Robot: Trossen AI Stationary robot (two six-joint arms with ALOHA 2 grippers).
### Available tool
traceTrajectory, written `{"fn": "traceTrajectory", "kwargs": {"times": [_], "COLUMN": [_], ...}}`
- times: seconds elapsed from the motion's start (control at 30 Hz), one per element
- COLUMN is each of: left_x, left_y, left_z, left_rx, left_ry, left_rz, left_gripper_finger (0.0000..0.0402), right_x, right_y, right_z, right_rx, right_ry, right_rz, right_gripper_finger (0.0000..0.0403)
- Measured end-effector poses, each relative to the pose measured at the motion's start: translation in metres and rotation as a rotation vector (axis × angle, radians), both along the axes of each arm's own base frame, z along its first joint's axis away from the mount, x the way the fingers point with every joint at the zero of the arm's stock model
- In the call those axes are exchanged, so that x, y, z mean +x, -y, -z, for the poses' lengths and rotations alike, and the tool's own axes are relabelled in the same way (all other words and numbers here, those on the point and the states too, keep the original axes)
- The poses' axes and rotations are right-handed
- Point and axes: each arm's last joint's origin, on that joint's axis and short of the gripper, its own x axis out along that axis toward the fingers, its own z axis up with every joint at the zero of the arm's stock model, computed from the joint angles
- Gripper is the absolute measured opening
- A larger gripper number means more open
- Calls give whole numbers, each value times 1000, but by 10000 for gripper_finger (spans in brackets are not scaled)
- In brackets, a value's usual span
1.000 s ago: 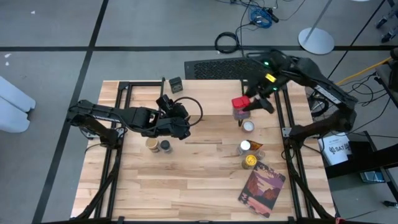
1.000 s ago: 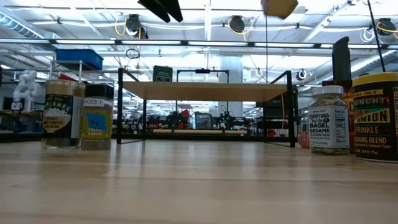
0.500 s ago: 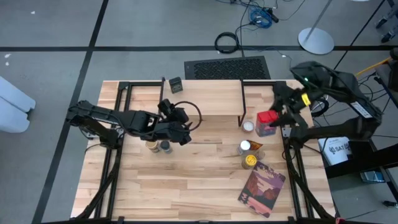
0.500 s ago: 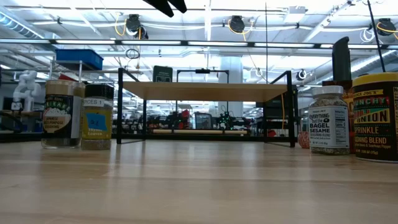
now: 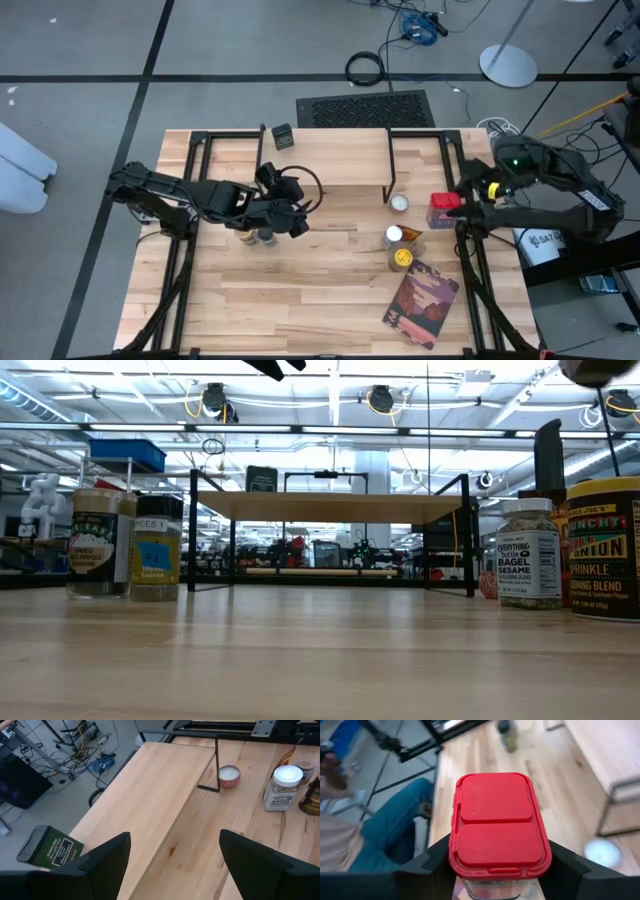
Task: Shelf spices
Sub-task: Put the red spice can on the table
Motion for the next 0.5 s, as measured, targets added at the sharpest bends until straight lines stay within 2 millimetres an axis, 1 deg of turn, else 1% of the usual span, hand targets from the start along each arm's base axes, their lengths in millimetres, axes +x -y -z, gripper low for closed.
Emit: {"fn": "traceTrajectory", "kwargs": {"times": [0.13, 0.23, 0.37, 0.5], "left_x": [0, 1, 2, 2], "left_y": [0, 0, 0, 0], "left_z": [0, -1, -2, -2], "left_rx": [-1, 2, 2, 3], "left_ry": [6, 15, 18, 17], "left_rz": [0, 6, 6, 7], "left_gripper_finger": [315, 315, 315, 315], "right_x": [-15, -22, -27, -29], "right_y": [-2, -3, -3, -3], "right_z": [26, 45, 63, 75], "right_rx": [6, 6, 15, 0], "right_ry": [-10, 0, 42, 36], "right_rz": [113, 192, 243, 288], "right_gripper_finger": [212, 212, 212, 212]}}
